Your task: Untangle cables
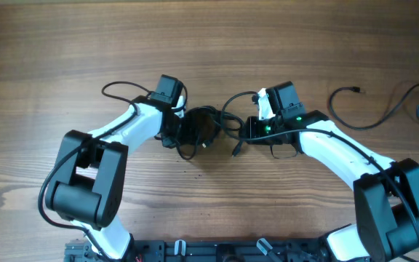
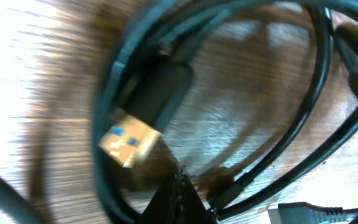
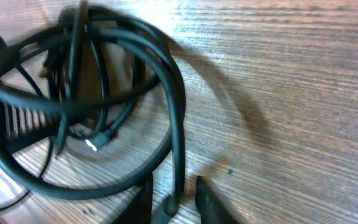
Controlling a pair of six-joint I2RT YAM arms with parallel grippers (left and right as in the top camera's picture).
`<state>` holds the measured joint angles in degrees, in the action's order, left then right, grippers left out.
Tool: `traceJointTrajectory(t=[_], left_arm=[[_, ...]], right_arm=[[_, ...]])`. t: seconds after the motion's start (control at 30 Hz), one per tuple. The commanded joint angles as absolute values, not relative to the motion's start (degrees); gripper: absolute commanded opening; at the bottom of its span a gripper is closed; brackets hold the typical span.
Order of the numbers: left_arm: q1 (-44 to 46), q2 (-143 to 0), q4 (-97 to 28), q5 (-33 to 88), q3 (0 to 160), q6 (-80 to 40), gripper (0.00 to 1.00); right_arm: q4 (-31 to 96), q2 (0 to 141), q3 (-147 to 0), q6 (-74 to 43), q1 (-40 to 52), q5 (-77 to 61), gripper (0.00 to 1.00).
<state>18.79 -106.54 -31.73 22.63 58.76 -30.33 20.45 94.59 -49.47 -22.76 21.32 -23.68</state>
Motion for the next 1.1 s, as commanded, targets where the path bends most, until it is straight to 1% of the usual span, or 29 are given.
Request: traceJointTrajectory(t=[0.0,0.03,0.1,0.17,0.23,0.27,0.3,0.33,0.4,0.47,0.5,0.6,0.67,0.73,0.8,0.87,0.9,0.93,0.97,1.07], left_arm=[[15.53,-107.15,-31.81,26.17,58.35,-26.96,0.04],[14.35,-107.13,-31.81,29.95,58.35,-23.62,0.04],[12.86,-106.78,-31.73,35.11,58.5,-19.66,0.05],[11.92,-104.27,-31.75,35.55,58.85,-19.66,0.13],[11.05,-99.68,-31.51,35.29,59.27,-19.66,0.14],[10.48,-96.82,-30.72,34.37,59.68,-19.73,0.18],[9.06,-93.47,-29.28,30.96,59.88,-21.96,0.25],[7.79,-91.9,-28.84,27.49,59.88,-24.67,0.28],[5.23,-90.94,-28.75,23.92,59.88,-26.37,0.32],[2.76,-91.83,-29.95,23.9,59.86,-25.89,0.38],[2.61,-92.07,-30.26,23.7,59.86,-25.19,0.39],[2.61,-92.07,-30.26,23.66,59.86,-24.23,0.41],[2.61,-92.07,-30.24,23.64,59.86,-24.23,0.43],[2.74,-92.07,-30.26,23.66,59.86,-24.25,0.43],[2.87,-92.07,-30.26,23.68,59.86,-24.25,0.44],[2.87,-92.07,-30.24,23.68,59.86,-24.25,0.44],[2.87,-92.07,-30.26,23.68,59.86,-24.25,0.44],[2.87,-92.07,-30.26,23.68,59.86,-24.25,0.45],[2.87,-92.07,-30.26,23.68,59.86,-24.25,0.45],[2.87,-92.07,-30.26,23.68,59.86,-24.27,0.45]], right_arm=[[26.48,93.01,-55.09,-19.53,21.3,-24.71,0.45],[30.96,92.6,-58.92,-17.72,21.3,-24.64,0.49],[34.74,92.2,-63.75,-15.79,21.3,-24.18,0.55],[35.29,92.2,-67.83,-14.96,21.37,-24.27,0.56],[33.82,92.2,-70.19,-12.84,21.43,-25.47,0.54],[31.14,92.23,-70.41,-10.59,21.78,-28.73,0.49],[28.93,92.4,-70.41,-10.44,22.96,-29.71,0.41],[27.35,92.42,-70.39,-9.63,24.73,-29.65,0.38],[25.56,92.49,-70.39,-7.49,28.1,-26.57,0.39],[24.27,93.58,-70.39,-7.44,35.33,-14.17,0.41],[24.58,94.41,-70.37,-7.44,37.23,-11.38,0.41],[26.81,97.3,-69.73,-7.07,40.95,-2.13,0.41],[28.62,99.13,-69.71,-5.93,41.3,-0.4,0.41],[31.35,99.96,-69.67,-5.3,41.17,5.15,0.41],[32.88,100.14,-69.63,-4.25,41.15,11.73,0.37],[32.49,100.14,-69.63,-4.54,41.15,6.04,0.36],[31.79,100.14,-69.63,-4.54,41.15,1.61,0.36],[30.17,100.18,-69.63,-4.54,41.19,-5.85,0.36],[29.56,100.25,-69.63,-4.54,41.32,-7.6,0.35],[29.19,102.65,-69.63,-3.36,42.24,-2.33,0.35]])
